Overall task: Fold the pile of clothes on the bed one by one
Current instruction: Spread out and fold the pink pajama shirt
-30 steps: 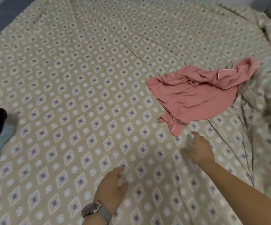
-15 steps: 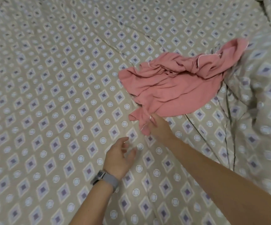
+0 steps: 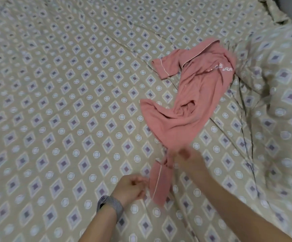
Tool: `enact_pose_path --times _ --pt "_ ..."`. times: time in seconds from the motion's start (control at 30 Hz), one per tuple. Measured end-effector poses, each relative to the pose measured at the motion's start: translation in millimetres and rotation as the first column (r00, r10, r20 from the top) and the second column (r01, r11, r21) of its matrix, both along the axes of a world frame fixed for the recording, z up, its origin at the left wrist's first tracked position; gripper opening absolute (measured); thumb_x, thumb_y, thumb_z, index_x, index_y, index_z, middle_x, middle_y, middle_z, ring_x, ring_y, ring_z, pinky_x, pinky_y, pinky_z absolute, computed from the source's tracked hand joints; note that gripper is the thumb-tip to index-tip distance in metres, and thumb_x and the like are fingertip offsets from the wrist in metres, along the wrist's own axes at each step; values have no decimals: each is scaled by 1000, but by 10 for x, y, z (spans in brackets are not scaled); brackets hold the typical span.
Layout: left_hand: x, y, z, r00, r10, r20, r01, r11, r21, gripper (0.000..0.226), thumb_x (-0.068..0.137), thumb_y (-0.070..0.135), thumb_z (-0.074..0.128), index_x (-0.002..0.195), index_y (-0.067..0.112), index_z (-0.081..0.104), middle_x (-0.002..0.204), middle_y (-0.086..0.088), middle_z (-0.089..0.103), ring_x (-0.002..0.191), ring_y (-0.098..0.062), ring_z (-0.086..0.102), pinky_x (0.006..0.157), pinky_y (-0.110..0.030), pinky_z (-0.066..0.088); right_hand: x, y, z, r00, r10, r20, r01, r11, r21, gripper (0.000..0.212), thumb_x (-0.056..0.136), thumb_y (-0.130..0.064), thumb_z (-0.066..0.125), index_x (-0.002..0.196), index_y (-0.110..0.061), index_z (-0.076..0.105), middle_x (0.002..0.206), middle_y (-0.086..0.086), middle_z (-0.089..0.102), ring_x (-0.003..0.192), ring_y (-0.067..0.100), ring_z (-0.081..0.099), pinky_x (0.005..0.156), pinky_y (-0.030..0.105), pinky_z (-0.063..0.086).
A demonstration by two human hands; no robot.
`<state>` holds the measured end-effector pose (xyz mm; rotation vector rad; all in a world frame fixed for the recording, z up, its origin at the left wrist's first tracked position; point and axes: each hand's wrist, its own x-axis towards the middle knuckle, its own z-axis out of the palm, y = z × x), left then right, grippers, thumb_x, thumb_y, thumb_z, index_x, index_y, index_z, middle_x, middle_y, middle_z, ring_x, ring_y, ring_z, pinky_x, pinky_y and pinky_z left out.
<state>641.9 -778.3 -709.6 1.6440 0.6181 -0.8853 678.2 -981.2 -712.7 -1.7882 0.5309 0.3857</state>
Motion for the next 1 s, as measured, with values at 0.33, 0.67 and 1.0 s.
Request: enact_pose_path --times 0.33,0.67,1.0 --pt "8 -232 -537 908 8 419 -24 999 35 37 81 31 74 114 26 58 109 6 64 85 2 63 76 -16 52 1259 -341 -509 839 540 -68 -276 314 -908 78 76 -69 63 141 -31 43 160 0 11 147 35 0 110 62 18" --pt "-168 -880 -981 539 -735 411 96 538 837 33 93 43 49 126 37 47 123 6 49 109 -24 43 83 -34 40 435 -700 -552 751 646 -134 -317 175 -932 48 83 -56 47 112 -23 66 130 -1 47 122 29 33 97 41 35" --pt "-1287 154 124 691 -705 160 198 397 897 10 87 34 55 96 32 60 110 0 52 115 -25 48 91 -37 47 -1310 -982 838 713 695 97 -373 492 -786 49 73 -55 45 85 -12 66 95 -1 61 99 27 56 81 31 40"
